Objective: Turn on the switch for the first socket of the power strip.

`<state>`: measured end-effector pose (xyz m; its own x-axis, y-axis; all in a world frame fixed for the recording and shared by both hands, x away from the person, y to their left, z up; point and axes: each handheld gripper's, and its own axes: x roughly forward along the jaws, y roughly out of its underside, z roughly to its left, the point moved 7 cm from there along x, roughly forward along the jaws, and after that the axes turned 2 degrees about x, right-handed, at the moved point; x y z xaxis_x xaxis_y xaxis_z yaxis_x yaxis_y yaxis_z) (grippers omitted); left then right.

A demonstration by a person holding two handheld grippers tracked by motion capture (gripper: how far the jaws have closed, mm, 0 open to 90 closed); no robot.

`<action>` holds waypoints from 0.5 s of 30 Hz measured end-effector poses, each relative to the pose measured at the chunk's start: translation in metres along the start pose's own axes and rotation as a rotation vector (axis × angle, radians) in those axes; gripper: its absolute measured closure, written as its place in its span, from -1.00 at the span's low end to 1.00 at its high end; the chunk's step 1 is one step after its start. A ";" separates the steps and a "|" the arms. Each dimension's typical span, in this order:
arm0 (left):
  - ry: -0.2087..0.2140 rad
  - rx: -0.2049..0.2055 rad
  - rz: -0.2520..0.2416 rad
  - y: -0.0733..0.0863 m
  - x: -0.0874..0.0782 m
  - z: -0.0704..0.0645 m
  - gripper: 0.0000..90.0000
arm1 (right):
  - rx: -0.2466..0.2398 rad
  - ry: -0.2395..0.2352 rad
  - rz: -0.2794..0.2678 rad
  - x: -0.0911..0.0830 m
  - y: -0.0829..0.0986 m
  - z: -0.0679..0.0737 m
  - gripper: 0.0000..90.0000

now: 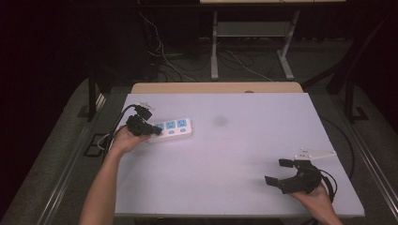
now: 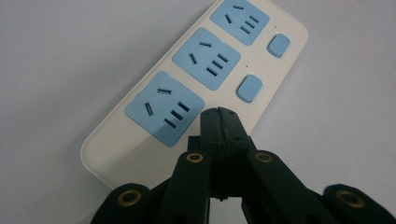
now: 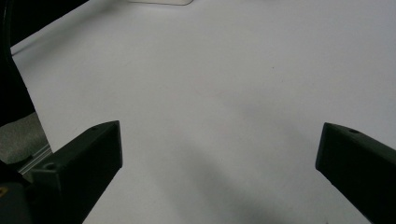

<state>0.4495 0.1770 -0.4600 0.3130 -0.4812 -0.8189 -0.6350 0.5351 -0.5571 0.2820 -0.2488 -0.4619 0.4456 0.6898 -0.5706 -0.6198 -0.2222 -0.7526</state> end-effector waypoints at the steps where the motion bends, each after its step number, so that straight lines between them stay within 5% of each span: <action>1: 0.001 0.000 0.000 0.000 0.000 0.000 0.98 | -0.002 0.001 -0.003 -0.001 0.000 0.000 -1.00; 15: 0.011 -0.072 -0.043 0.004 0.003 0.003 0.99 | -0.008 -0.002 -0.010 -0.002 -0.001 0.003 -1.00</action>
<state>0.4498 0.1802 -0.4652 0.3334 -0.5100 -0.7929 -0.6705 0.4629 -0.5797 0.2793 -0.2476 -0.4592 0.4504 0.6936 -0.5622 -0.6099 -0.2209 -0.7611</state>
